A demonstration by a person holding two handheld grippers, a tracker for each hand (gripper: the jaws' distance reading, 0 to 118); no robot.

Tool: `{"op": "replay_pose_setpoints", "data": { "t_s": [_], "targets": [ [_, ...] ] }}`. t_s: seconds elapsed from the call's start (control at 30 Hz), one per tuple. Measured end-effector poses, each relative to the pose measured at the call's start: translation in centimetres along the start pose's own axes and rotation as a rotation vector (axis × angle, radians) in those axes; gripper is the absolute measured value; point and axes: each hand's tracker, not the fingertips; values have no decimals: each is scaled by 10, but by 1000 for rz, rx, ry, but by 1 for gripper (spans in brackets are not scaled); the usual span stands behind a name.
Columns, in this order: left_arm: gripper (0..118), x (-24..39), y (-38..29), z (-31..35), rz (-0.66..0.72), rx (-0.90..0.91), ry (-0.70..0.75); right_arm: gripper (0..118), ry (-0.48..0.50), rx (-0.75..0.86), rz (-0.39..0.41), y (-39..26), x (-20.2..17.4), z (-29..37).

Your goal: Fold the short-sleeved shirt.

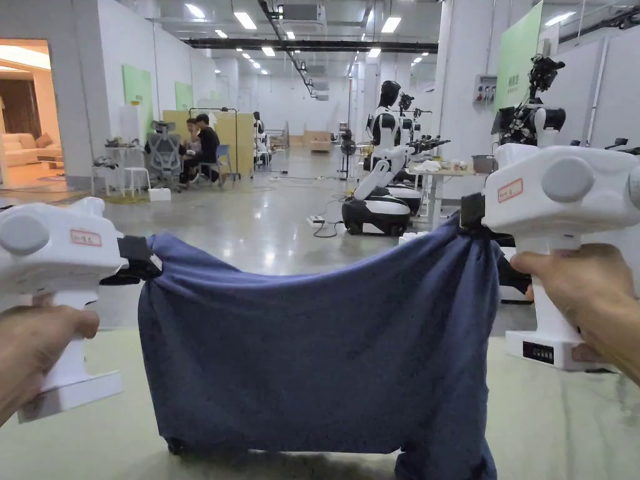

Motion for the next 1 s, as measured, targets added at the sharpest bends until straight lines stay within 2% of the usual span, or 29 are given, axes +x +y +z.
{"op": "replay_pose_setpoints", "data": {
  "t_s": [0.03, 0.13, 0.17, 0.2, 0.27, 0.33, 0.37, 0.43, 0.47, 0.5, 0.57, 0.6, 0.73, 0.83, 0.97, 1.0],
  "targets": [
    [1, -6, -19, 10, -13, -13, 0, 11, 39, -21, 11, -20, -1, 10],
    [1, -22, -81, 54, -45, -14, -35, 11, 36, -22, 36, -86, -2, 47],
    [1, -27, -100, 67, -37, -23, -52, 11, 90, -35, 38, -107, -3, 59],
    [1, -30, -125, 83, -35, -23, -48, 11, 79, -36, 42, -135, -3, 73],
    [1, -39, -169, 110, -20, -122, -114, 11, 111, -80, 40, -188, -6, 100],
    [1, -43, -215, 141, -54, -158, -56, 11, 127, -117, 36, -241, -6, 126],
    [1, -49, -235, 156, -42, -191, -108, 11, 112, -134, 32, -267, -10, 140],
    [1, -54, -267, 182, -85, -231, -77, 11, 149, -211, 29, -312, -17, 168],
    [1, -57, -281, 193, -101, -269, -96, 11, 138, -207, 9, -333, -21, 183],
    [1, -60, -293, 205, -95, -287, -110, 11, 139, -223, -13, -348, -25, 193],
    [1, -64, -313, 227, -84, -340, -111, 11, 146, -255, -113, -379, -28, 217],
    [1, -64, -320, 237, -100, -354, -106, 11, 139, -267, -121, -391, -30, 225],
    [1, -71, -342, 273, -122, -377, -108, 11, 140, -330, -90, -427, -36, 253],
    [1, -77, -354, 287, -124, -392, -91, 11, 148, -354, -98, -443, -37, 265],
    [1, -83, -369, 285, -127, -443, -68, 11, 113, -398, -21, -462, -41, 260],
    [1, -86, -373, 281, -104, -457, -56, 12, 72, -411, -6, -463, -42, 257]
  ]
}}
